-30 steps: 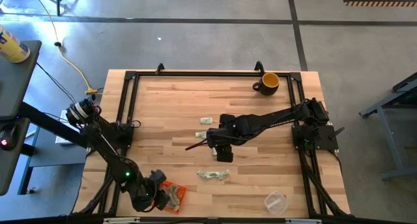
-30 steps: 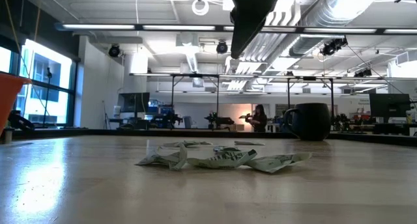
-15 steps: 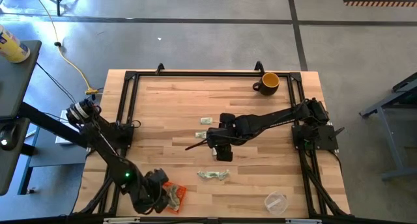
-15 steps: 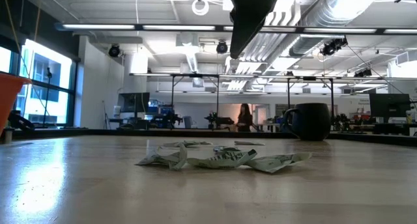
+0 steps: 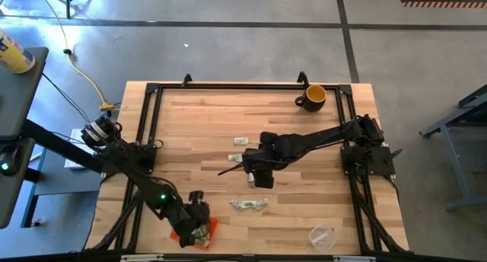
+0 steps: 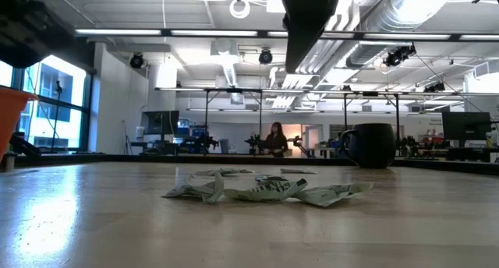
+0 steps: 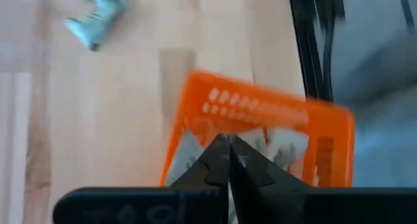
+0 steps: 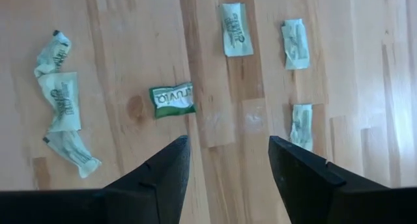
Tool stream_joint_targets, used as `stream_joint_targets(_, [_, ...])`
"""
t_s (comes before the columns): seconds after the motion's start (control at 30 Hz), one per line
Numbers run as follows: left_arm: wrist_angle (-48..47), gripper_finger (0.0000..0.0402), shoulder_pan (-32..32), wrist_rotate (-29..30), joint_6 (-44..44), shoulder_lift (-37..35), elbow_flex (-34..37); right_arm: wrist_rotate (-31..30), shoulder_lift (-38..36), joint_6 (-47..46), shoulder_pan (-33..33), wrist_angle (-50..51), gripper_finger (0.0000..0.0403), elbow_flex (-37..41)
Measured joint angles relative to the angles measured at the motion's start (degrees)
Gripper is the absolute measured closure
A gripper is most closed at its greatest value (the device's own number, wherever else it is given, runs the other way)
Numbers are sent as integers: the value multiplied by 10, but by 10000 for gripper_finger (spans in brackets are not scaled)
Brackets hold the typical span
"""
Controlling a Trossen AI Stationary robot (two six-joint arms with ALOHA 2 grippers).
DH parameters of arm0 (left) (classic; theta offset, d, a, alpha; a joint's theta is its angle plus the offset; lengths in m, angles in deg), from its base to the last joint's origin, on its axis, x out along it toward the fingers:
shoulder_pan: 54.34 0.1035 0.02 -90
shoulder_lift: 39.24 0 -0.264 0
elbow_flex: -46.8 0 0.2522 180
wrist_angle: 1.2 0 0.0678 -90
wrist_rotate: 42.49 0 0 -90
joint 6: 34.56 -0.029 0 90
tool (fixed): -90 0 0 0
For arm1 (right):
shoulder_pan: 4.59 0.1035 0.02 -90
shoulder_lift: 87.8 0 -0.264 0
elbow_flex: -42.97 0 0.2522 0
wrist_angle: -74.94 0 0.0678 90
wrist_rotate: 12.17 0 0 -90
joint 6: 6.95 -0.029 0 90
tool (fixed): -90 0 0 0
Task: Pick and place items into bin
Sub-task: Adjust the white stevia packet on the orange bin, then put the white stevia packet into the orange bin
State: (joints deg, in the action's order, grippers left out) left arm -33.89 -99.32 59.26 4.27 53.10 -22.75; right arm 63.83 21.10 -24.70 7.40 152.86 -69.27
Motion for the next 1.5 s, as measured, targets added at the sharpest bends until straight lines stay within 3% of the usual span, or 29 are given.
stream_joint_targets(0.1, [11, 367, 0, -38, -39, 11, 0, -11, 0, -2, 0, 5, 203, 0])
stream_joint_targets(0.27, [37, 379, 1, -33, -77, 17, -1, -22, 0, -2, 0, 7, 203, 0])
stream_joint_targets(0.53, [80, 331, 23, -43, -125, 71, 0, -26, 0, -3, -12, 4, 203, 0])
stream_joint_targets(0.87, [-58, 378, -10, -52, 43, 53, 0, -26, 0, -15, -20, 3, 203, 0])
stream_joint_targets(1.0, [-51, 360, -41, -56, 135, 41, 0, -36, 0, -15, -20, 3, 203, 0])
stream_joint_targets(1.1, [-50, 338, -56, -54, 155, 32, -23, -36, 0, -14, -21, 1, 203, 0])
stream_joint_targets(1.23, [-123, 335, -62, -34, 155, 24, -67, -37, 0, -13, -25, 0, 203, 0])
stream_joint_targets(1.33, [-222, 350, -64, 15, 152, 23, -94, -39, 0, -12, -29, -1, 203, 0])
stream_joint_targets(1.5, [-351, 371, -53, 63, 156, 20, -102, -30, 0, 5, -28, 9, 203, 0])
